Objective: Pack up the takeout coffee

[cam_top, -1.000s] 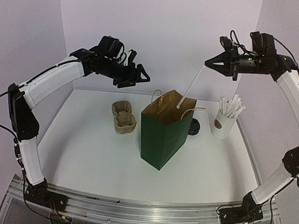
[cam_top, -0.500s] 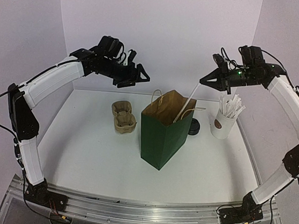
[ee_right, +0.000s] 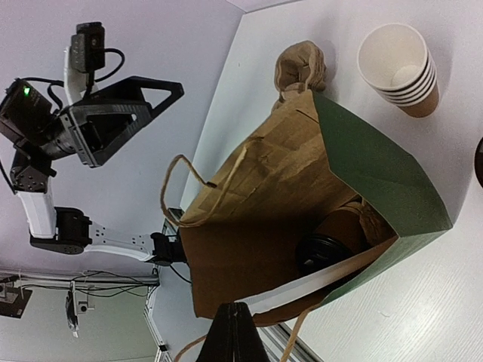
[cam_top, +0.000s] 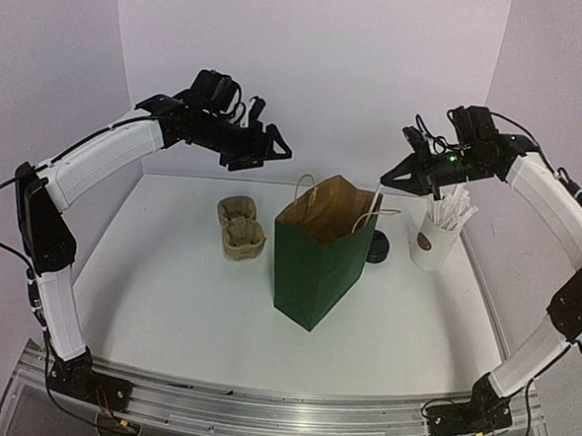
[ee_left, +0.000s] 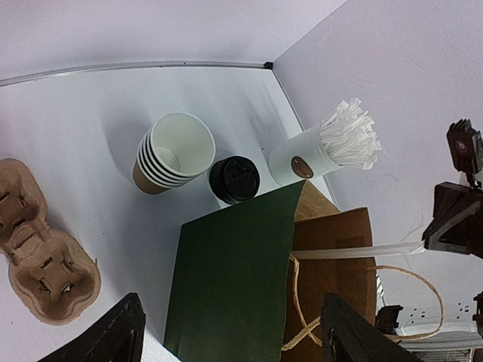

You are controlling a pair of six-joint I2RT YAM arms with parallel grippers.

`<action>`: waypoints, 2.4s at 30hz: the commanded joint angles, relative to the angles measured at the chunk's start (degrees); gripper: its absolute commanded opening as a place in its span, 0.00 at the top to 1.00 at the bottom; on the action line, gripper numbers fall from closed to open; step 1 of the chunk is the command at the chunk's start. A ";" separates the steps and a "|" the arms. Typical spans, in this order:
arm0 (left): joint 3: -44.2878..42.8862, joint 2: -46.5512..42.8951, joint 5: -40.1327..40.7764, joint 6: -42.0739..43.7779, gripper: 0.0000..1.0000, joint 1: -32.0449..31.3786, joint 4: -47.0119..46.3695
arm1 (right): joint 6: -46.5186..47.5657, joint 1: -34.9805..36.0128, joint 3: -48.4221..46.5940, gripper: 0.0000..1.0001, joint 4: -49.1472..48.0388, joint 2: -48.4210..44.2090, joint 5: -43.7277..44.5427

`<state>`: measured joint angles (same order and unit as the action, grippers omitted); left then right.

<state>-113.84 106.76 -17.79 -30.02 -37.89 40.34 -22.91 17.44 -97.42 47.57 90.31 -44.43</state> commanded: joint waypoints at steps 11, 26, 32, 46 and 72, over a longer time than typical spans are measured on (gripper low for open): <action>0.95 -2.34 -0.19 -0.04 0.21 -0.17 -3.77 | 2.93 2.43 -0.36 1.00 -0.99 4.16 1.84; 2.75 -3.75 0.22 -0.21 0.21 -0.17 -4.32 | 2.73 3.03 -2.13 0.45 -1.06 5.94 3.93; 2.45 -3.84 0.23 -0.13 0.21 -0.17 -4.34 | 2.71 3.02 -8.72 0.33 0.44 3.97 8.24; 0.90 -4.87 2.36 1.25 0.20 -0.17 -1.34 | 5.11 3.01 -22.60 0.12 9.80 0.63 43.50; 13.14 -13.90 15.00 -4.07 0.16 0.01 -0.18 | -1.06 3.00 -4.99 0.05 21.10 -11.74 75.70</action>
<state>-101.05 95.69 -4.08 -32.97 -37.89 43.45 -21.63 20.08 -103.12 68.75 80.49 29.45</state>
